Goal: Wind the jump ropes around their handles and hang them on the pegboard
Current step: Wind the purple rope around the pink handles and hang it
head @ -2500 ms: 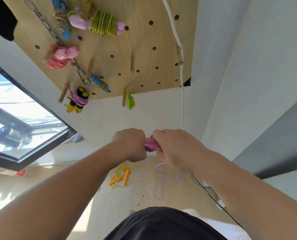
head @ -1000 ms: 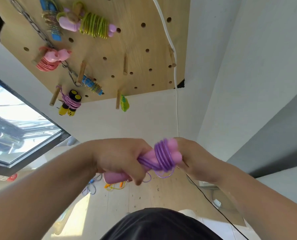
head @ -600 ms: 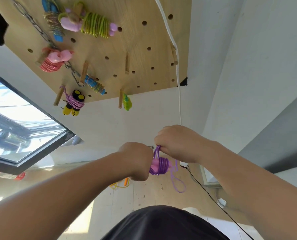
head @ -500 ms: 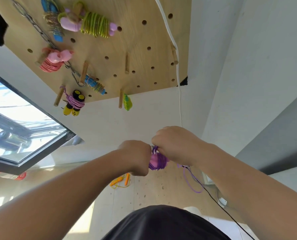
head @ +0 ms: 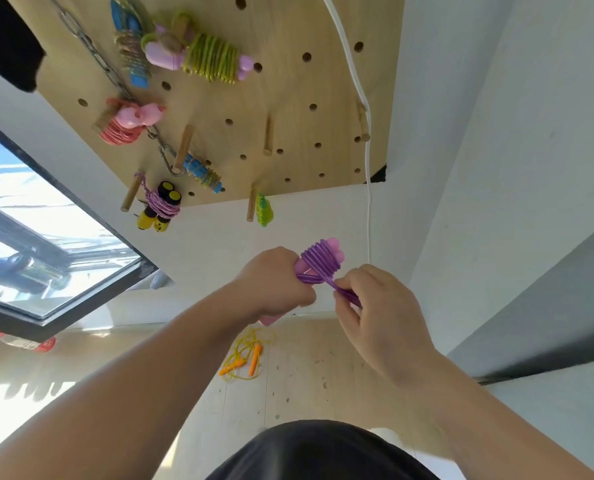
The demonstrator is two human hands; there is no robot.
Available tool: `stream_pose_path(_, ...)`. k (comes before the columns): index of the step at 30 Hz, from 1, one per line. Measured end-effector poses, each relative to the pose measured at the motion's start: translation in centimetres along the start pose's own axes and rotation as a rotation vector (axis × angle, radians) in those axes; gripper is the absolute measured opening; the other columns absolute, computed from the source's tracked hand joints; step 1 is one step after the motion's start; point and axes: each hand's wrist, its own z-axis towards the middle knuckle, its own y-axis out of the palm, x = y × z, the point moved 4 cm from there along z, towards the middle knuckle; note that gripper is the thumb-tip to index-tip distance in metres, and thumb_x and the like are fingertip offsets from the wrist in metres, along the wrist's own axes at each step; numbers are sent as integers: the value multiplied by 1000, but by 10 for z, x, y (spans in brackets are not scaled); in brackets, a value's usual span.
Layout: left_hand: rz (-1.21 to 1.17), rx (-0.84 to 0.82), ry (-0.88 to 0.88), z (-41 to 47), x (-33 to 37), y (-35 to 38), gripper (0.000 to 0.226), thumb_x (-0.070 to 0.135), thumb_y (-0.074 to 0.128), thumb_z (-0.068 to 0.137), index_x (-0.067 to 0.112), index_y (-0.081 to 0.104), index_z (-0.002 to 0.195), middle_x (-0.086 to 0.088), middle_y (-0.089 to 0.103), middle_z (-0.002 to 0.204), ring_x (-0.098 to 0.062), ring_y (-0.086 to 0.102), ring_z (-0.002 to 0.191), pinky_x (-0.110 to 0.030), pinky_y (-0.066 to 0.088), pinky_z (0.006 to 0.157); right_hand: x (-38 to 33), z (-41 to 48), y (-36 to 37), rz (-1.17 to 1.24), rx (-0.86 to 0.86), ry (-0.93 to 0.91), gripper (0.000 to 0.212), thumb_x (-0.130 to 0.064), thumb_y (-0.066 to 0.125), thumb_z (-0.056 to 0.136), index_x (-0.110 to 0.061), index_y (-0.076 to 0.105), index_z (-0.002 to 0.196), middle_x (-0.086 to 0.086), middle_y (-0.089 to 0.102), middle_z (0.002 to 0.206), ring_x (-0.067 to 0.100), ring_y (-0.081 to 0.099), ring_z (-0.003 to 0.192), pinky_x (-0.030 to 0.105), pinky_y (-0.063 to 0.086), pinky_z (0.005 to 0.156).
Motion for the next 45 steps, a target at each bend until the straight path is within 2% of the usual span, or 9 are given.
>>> stream_pose_path(8,-568,-127,-72,-17,10,4,17,12,68,56,14,53,63,-2,53,56,-18,46,53,-28,40,58,1,7,-17,-47,101,-56,8,-23,44,98,-16,44,94,-4,45,71,19,33,49,26,24,43)
stream_pose_path(13,-809,-235,-96,-25,16,6,20,3,65,59,9,52,73,-11,50,61,-21,48,52,-27,43,53,4,10,-25,-66,37,51,36,-47,36,101,-18,57,109,-8,62,78,18,57,66,28,39,56)
stream_pose_path(19,-994,-306,-79,-34,13,9,18,-1,58,59,10,46,66,-10,45,60,-22,48,51,-30,43,54,5,14,-24,514,-176,417,42,-40,44,105,-20,58,71,-16,49,56,4,46,58,20,33,59)
stream_pose_path(23,-1087,-409,-48,-40,15,10,18,-2,59,61,12,47,65,-10,42,63,-23,49,53,-32,44,58,0,15,-20,1113,-314,614,32,-25,62,96,-12,57,68,1,51,63,16,54,56,38,57,75)
stream_pose_path(26,-1174,-535,-28,-46,17,13,20,3,64,57,14,48,64,-8,42,62,-22,49,54,-32,45,59,-1,16,-22,1179,-330,602,27,-33,74,83,-12,57,76,0,38,59,13,37,48,39,54,67)
stream_pose_path(31,-1314,-808,38,-60,25,21,23,2,58,63,16,41,70,-2,43,58,-20,49,55,-32,47,62,5,15,-24,1141,-495,457,63,-41,69,85,-35,43,142,-3,41,60,14,35,54,30,35,56)
stream_pose_path(35,-1442,-1044,139,-67,33,27,20,5,67,67,14,52,74,0,54,61,-21,58,61,-35,52,69,-7,19,-27,1112,-466,215,25,-41,66,90,-34,70,114,-9,54,65,15,31,57,37,26,53)
stream_pose_path(41,-1319,-981,142,-58,21,24,38,11,62,73,-6,65,107,-26,69,105,-43,67,103,-53,57,86,-13,14,-17,1111,-345,258,24,-23,56,100,0,63,104,1,56,54,14,51,44,22,41,52)
stream_pose_path(45,-1008,-474,24,-43,5,19,46,24,70,75,-3,66,111,-27,69,107,-35,68,97,-55,57,89,-4,11,-14,1019,-196,412,16,-22,62,98,-9,68,106,-10,48,54,6,41,46,20,35,50)
